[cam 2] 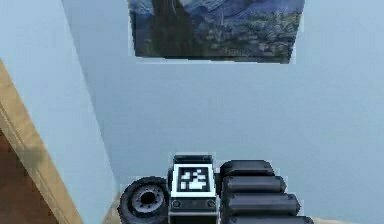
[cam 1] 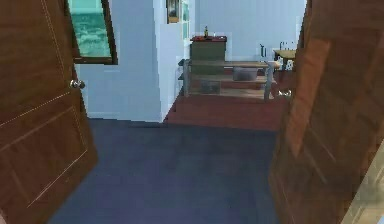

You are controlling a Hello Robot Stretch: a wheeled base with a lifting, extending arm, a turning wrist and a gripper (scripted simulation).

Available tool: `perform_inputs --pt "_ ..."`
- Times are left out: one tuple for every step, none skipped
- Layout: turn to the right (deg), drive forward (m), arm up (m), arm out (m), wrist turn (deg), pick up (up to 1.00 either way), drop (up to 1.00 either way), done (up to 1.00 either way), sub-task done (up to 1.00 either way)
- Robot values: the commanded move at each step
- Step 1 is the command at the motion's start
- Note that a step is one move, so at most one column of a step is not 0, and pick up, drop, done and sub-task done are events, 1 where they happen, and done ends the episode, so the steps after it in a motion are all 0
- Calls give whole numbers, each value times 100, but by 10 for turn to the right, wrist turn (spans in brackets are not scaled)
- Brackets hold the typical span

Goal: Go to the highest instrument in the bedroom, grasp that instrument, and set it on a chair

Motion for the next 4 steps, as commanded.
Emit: perform_inputs --pt "0 100 0 0 0 0 0 0 0" --pt "-30 0 0 0 0 0 0 0 0" --pt "0 20 0 0 0 0 0 0 0" --pt "90 0 0 0 0 0 0 0 0"
